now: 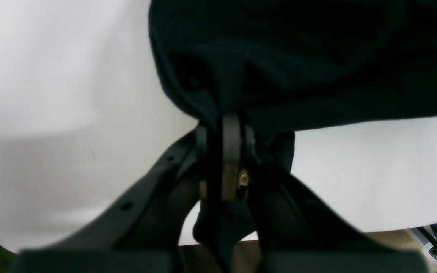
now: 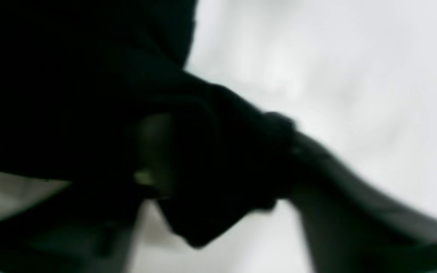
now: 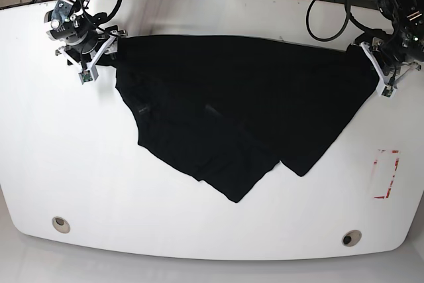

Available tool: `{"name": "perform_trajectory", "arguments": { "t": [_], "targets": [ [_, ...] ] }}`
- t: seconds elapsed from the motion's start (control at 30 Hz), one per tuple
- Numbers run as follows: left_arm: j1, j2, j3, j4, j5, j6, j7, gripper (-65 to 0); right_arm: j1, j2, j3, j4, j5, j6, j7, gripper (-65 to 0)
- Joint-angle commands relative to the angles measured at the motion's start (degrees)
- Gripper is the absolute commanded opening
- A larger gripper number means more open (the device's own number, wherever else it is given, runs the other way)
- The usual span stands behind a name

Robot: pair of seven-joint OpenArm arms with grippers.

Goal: Layout the t-shirt on the table in an organized manner, then fold the t-shirt properly
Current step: 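Hold the t-shirt edge taut between both grippers, then release with the left gripper and grasp the t-shirt's hanging corner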

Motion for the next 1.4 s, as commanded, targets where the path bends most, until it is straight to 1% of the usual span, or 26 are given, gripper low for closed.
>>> {"name": "perform_trajectory", "arguments": {
  "t": [0.0,0.1,0.13,0.33,0.4,0.43,0.53,0.57,0.67,0.73,0.77,0.8,0.87,0.93,1.13,1.2,1.37],
  "targets": [
    [-0.53,-0.97,-0.24,1.12,-0.32,-0.06,-0.46,-65.0,0.33,0.67,0.19,0.58,-0.63,-0.10,0.12,-49.8],
    [-0.53,-0.97,-0.24,1.12,-0.32,-0.06,-0.46,-65.0,0.42,0.67,0.11,0.58,-0.63,-0.10,0.12,-63.1],
    [-0.61,-0.97,-0.24,1.12,-0.32,-0.06,-0.46,-65.0,0.42,0.67,0.11,0.58,-0.63,-0.10,0.12,-64.7],
    [-0.88,-0.97,-0.15,1.12,-0.40,-0.06,-0.46,-65.0,0.42,0.67,0.11,0.84,-0.63,-0.10,0.12,-64.2],
    [-2.02,-0.97,0.11,1.12,-0.40,-0.06,0.60,-65.0,0.42,0.67,0.02,0.93,-0.63,-0.10,0.12,-64.2],
    [-2.46,-0.97,0.38,1.12,-0.40,-0.06,1.39,-63.5,0.42,0.67,0.02,0.93,-0.63,-0.10,0.12,-64.2],
    [-4.04,-0.97,0.91,1.21,-0.40,-0.06,4.29,-52.2,0.42,0.67,0.02,0.93,-0.63,-0.10,0.12,-64.2],
    [-4.57,-0.97,0.91,1.21,-0.40,-0.06,4.99,-46.9,0.42,0.67,0.02,0.93,-0.63,-0.10,0.12,-64.2],
    [-5.89,-0.97,0.82,1.21,-0.40,-0.06,6.00,-33.1,0.50,0.67,-0.07,1.01,-0.63,-0.10,0.12,-64.2],
    [-6.77,-0.97,0.73,1.21,-0.40,-0.06,6.00,-25.1,0.59,0.58,-0.16,1.01,-0.63,-0.10,0.12,-64.2],
    [-7.21,-0.97,0.73,1.30,-0.40,-0.06,6.00,-21.5,0.59,0.58,-0.16,1.01,-0.63,-0.10,0.12,-64.2],
    [-7.38,-0.97,0.99,1.39,-0.40,-0.06,6.00,-20.0,0.68,0.58,-0.16,1.01,-0.63,-0.10,0.12,-64.2],
    [-7.38,-0.97,1.08,1.39,-0.49,-0.06,6.00,-18.3,0.77,0.58,-0.16,1.01,-0.63,-0.10,0.12,-64.2],
    [-7.56,-0.97,1.17,1.48,-0.76,-0.06,6.00,-18.6,0.77,0.58,-0.16,1.01,-0.63,-0.10,0.12,-64.2],
    [-10.02,-1.06,1.08,1.48,-7.88,-0.06,6.00,-18.5,0.86,0.58,-0.16,1.01,-0.63,-0.10,0.12,-64.2],
    [-11.25,-1.06,1.08,1.48,-9.20,-0.06,6.00,-18.5,0.86,0.58,-0.16,1.01,-0.63,-0.10,0.12,-64.2],
    [-17.49,-0.62,0.99,0.42,-9.20,-0.06,6.00,-18.5,0.86,0.58,-0.16,1.01,-0.63,-0.10,0.12,-64.2]
  ]
}}
